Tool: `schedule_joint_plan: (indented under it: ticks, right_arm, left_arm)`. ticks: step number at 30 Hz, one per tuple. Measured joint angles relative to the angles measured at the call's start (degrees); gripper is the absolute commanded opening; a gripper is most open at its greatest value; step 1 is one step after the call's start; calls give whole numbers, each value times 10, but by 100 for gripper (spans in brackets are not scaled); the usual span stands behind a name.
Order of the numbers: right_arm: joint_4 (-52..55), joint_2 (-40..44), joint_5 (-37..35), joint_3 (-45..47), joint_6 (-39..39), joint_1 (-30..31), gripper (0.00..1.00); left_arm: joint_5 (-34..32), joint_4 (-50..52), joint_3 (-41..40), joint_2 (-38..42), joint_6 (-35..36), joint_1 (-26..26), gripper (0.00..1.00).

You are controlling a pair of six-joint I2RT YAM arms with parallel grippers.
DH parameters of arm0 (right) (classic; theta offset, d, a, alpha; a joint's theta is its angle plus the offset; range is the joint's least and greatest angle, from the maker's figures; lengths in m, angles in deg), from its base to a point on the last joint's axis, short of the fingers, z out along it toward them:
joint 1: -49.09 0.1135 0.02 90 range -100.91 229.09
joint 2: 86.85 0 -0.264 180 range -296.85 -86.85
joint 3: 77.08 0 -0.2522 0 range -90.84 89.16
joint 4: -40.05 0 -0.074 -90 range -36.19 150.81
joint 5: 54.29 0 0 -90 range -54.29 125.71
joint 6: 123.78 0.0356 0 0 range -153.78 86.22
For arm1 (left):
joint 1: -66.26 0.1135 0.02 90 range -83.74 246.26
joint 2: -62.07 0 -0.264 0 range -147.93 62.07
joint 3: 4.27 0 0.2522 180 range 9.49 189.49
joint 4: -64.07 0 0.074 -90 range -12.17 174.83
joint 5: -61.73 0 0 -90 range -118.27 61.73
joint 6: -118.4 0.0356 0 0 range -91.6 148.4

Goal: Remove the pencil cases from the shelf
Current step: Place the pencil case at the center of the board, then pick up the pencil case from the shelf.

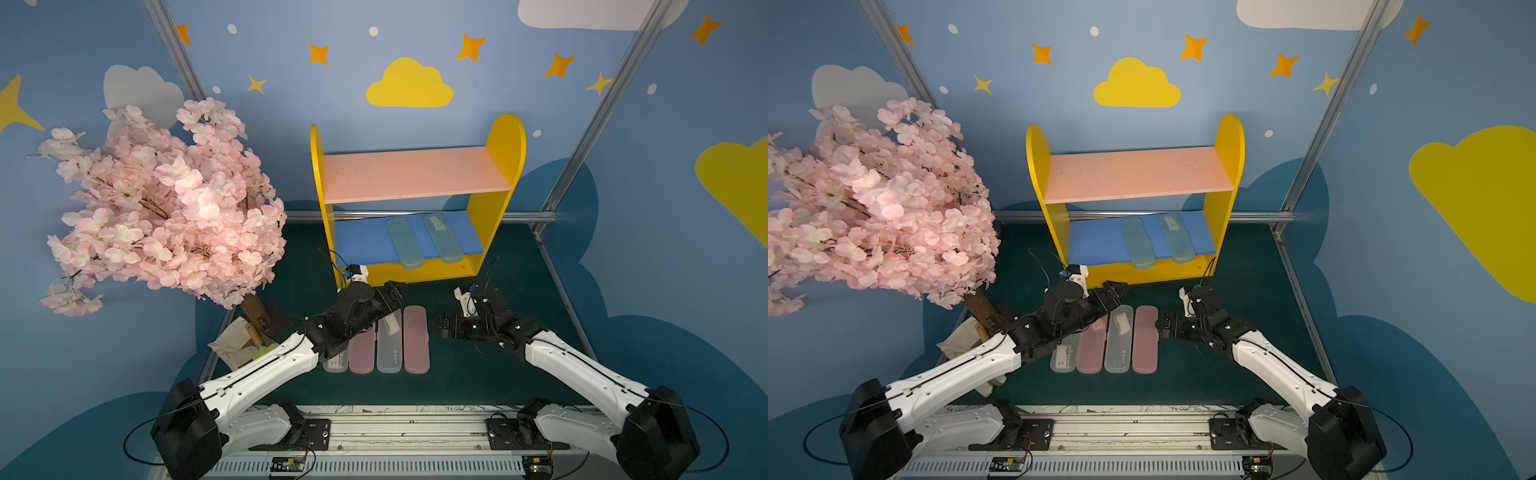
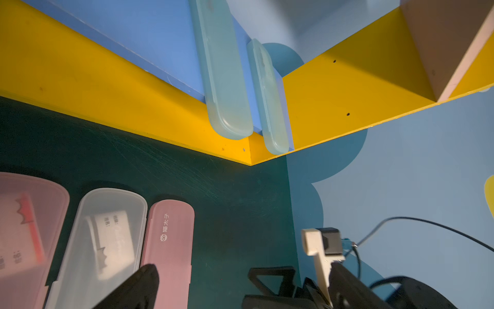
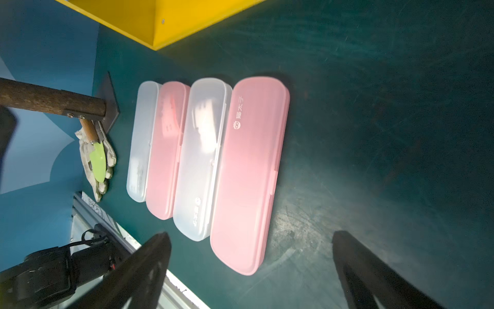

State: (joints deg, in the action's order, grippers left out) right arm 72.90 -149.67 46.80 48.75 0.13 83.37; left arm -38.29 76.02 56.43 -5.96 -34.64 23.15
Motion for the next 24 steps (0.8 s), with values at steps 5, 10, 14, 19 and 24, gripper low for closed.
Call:
schedule_joint_plan:
  ticks: [5,10,14,19,24]
  right_arm:
    - [-5,93,-57,22,16,0,99]
    - [-27,183,-98,89,17,0,99]
    - [-43,248,-129,136,18,0,99]
    - [-52,296,-155,154,18,0,99]
    - [-52,306,-167,154,16,-1,99]
  left_arm:
    - [-3,-46,2,-50,-23,24,99]
    - [-19,-86,18,-106,-45,36,98]
    - [-26,-117,46,-165,-59,42,98]
    - [-24,-143,96,-238,-66,49,97]
    - [-15,-168,130,-296,-78,61,91]
